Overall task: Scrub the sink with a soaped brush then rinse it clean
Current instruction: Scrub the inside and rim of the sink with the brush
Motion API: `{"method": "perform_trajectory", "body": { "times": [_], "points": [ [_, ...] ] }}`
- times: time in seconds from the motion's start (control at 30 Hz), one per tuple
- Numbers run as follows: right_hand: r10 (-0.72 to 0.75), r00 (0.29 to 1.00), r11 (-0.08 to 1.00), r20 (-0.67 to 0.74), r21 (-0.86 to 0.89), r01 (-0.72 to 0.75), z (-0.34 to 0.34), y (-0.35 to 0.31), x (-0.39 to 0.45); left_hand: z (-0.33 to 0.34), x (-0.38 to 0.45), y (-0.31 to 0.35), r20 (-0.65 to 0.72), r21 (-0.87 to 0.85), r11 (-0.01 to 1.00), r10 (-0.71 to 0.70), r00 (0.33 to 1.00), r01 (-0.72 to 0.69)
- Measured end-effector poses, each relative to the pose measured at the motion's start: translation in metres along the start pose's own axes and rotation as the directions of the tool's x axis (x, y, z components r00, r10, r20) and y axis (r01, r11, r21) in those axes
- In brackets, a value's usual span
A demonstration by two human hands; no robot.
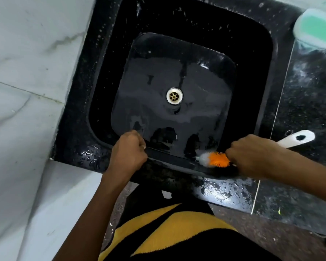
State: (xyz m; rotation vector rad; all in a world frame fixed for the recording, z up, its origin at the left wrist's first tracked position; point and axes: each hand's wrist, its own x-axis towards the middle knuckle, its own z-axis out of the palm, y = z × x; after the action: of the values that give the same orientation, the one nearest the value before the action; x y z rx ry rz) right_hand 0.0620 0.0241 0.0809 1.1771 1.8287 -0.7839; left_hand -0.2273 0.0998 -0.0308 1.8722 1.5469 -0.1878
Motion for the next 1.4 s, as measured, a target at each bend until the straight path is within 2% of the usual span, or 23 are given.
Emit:
{"method": "perform_trajectory", "body": {
  "times": [0.13, 0.23, 0.4, 0.63, 0.7, 0.77, 0.83, 0.87, 0.97, 1.0, 1.03, 1.07, 1.13, 1.2, 1.27, 1.37, 1.4],
  "points": [
    [-0.076, 0.973, 0.992, -0.219, 0.087, 0.097, -0.009, -0.033, 0.042, -0.007, -0.003, 0.003, -0.056, 0.02, 0.999, -0.031, 0.998, 0.032],
    [-0.109, 0.944, 0.977, -0.31, 0.142, 0.16, -0.02, -0.059, 0.092, -0.014, -0.002, -0.003, -0.127, 0.063, 0.998, -0.018, 0.992, 0.026],
    [-0.026, 0.882, 0.95, -0.471, 0.263, 0.168, -0.052, -0.075, 0.174, -0.024, 0.005, -0.017, -0.167, 0.129, 0.989, -0.046, 0.985, 0.068],
    [0.303, 0.787, 0.908, -0.537, 0.413, -0.068, -0.108, -0.002, 0.263, -0.026, 0.027, -0.017, -0.113, 0.205, 0.978, -0.022, 0.993, 0.045],
    [0.475, 0.726, 0.822, -0.497, 0.545, -0.166, -0.107, 0.019, 0.276, -0.024, 0.033, -0.016, -0.121, 0.188, 0.981, -0.032, 0.992, 0.054],
    [0.652, 0.625, 0.697, -0.43, 0.664, -0.271, -0.095, 0.031, 0.285, -0.023, 0.036, -0.015, -0.141, 0.177, 0.981, -0.048, 0.989, 0.073],
    [0.685, 0.595, 0.669, -0.421, 0.687, -0.285, -0.08, 0.02, 0.284, -0.021, 0.035, -0.014, -0.182, 0.139, 0.986, -0.066, 0.981, 0.093],
    [0.635, 0.604, 0.725, -0.482, 0.643, -0.248, -0.071, 0.009, 0.285, -0.02, 0.034, -0.013, -0.2, 0.117, 0.989, -0.069, 0.977, 0.094],
    [0.325, 0.786, 0.896, -0.526, 0.436, -0.079, -0.055, -0.035, 0.27, -0.019, 0.035, -0.013, -0.215, 0.1, 0.989, -0.083, 0.973, 0.107],
    [0.26, 0.793, 0.92, -0.552, 0.39, -0.031, -0.05, -0.036, 0.269, -0.019, 0.036, -0.013, -0.213, 0.102, 0.988, -0.09, 0.973, 0.114],
    [0.274, 0.793, 0.917, -0.544, 0.398, -0.043, -0.052, -0.029, 0.267, -0.019, 0.035, -0.013, -0.208, 0.104, 0.988, -0.094, 0.974, 0.117],
    [0.344, 0.779, 0.896, -0.524, 0.431, -0.105, -0.058, -0.016, 0.268, -0.019, 0.035, -0.012, -0.211, 0.104, 0.987, -0.095, 0.973, 0.119],
    [0.578, 0.665, 0.76, -0.474, 0.609, -0.227, -0.073, 0.02, 0.279, -0.019, 0.035, -0.01, -0.224, 0.096, 0.988, -0.098, 0.97, 0.122],
    [0.703, 0.591, 0.649, -0.396, 0.697, -0.306, -0.089, 0.048, 0.286, -0.019, 0.035, -0.009, -0.233, 0.081, 0.989, -0.102, 0.967, 0.123],
    [0.654, 0.579, 0.723, -0.488, 0.63, -0.285, -0.099, 0.041, 0.292, -0.019, 0.037, -0.01, -0.248, 0.069, 0.99, -0.103, 0.963, 0.124],
    [0.342, 0.766, 0.918, -0.545, 0.367, -0.148, -0.087, -0.001, 0.283, -0.017, 0.037, -0.012, -0.252, 0.073, 0.99, -0.095, 0.963, 0.117],
    [0.256, 0.788, 0.952, -0.56, 0.288, -0.105, -0.082, 0.001, 0.28, -0.017, 0.037, -0.012, -0.25, 0.072, 0.99, -0.097, 0.963, 0.118]
  ]
}}
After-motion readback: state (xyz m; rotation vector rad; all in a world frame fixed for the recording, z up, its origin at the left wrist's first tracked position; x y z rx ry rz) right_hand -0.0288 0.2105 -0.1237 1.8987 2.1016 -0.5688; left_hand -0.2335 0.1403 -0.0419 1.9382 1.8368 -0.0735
